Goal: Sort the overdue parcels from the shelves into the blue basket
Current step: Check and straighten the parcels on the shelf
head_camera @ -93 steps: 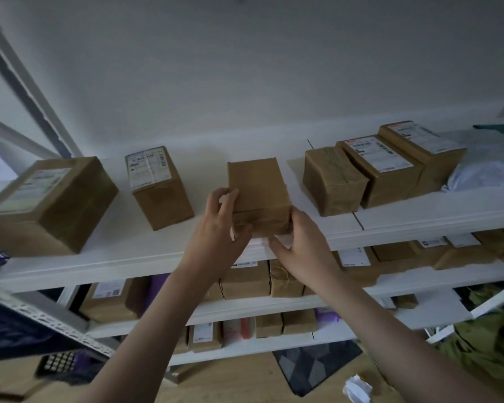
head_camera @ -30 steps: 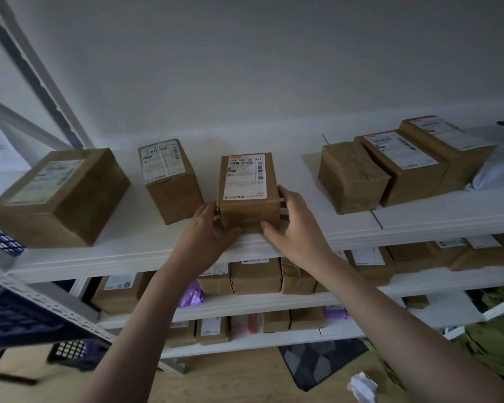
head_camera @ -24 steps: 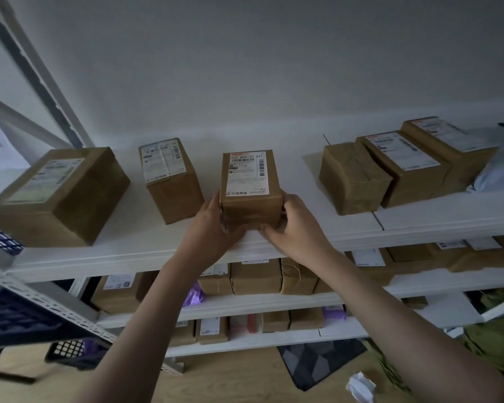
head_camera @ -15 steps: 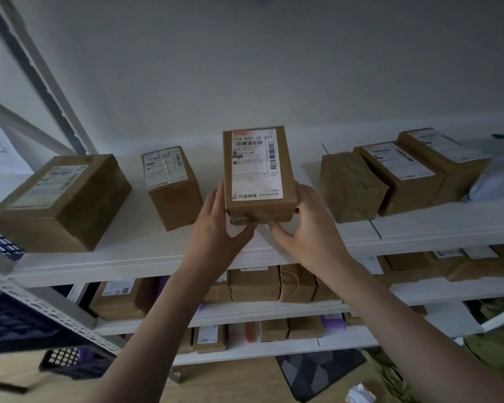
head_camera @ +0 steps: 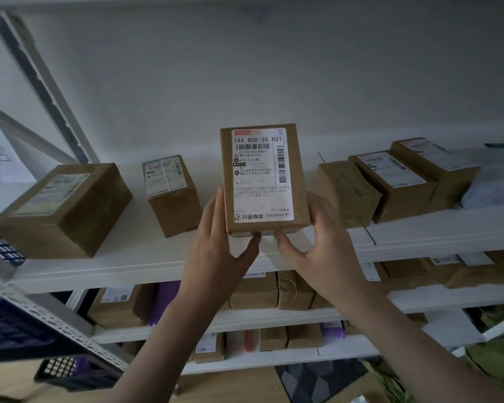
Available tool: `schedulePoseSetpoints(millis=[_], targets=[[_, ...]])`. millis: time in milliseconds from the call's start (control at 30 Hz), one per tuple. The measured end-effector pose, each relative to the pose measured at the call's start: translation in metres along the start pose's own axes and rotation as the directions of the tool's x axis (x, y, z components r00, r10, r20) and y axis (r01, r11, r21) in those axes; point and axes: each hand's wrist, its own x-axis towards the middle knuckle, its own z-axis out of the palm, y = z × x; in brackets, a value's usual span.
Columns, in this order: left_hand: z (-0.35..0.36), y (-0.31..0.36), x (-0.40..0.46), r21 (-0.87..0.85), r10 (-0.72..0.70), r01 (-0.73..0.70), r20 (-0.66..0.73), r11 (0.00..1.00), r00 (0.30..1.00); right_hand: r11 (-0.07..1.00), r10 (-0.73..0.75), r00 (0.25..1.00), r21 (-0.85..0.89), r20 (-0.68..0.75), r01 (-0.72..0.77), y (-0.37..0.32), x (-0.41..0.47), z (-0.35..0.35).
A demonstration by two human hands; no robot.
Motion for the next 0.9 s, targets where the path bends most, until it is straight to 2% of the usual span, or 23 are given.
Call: schedulePoseSetpoints(millis=[133, 233, 300, 400, 600, 900], targets=[[0.008, -0.010, 0.000, -0.082, -0.058, 0.062, 0.052, 0.995, 0.997, 0.999, 0.039, 0.998, 0.009, 0.045, -0.040, 0.011, 0.003, 0.009], [0.016, -0.026, 0.006, -0.243, -0.140, 0.170, 0.136, 0.955, 0.981, 0.993, 0.119, 0.986, 0.004, 0.116, -0.120, 0.026, 0.008, 0.020], [0.019, -0.035, 0.012, -0.291, -0.169, 0.216, 0.176, 0.932, 0.970, 0.983, 0.184, 0.970, -0.020, 0.158, -0.183, 0.037, 0.014, 0.029], [0.024, -0.045, 0.020, -0.276, -0.214, 0.266, 0.205, 0.924, 0.955, 0.973, 0.231, 0.949, -0.065, 0.217, -0.222, 0.047, 0.026, 0.043], [0.023, -0.064, 0.017, -0.273, -0.319, 0.360, 0.183, 0.892, 0.930, 0.972, 0.234, 0.935, -0.061, 0.268, -0.226, 0.049, 0.036, 0.069], [-0.010, -0.097, -0.009, -0.252, -0.368, 0.407, 0.190, 0.878, 0.910, 0.980, 0.192, 0.929, -0.011, 0.316, -0.199, 0.028, 0.033, 0.116]])
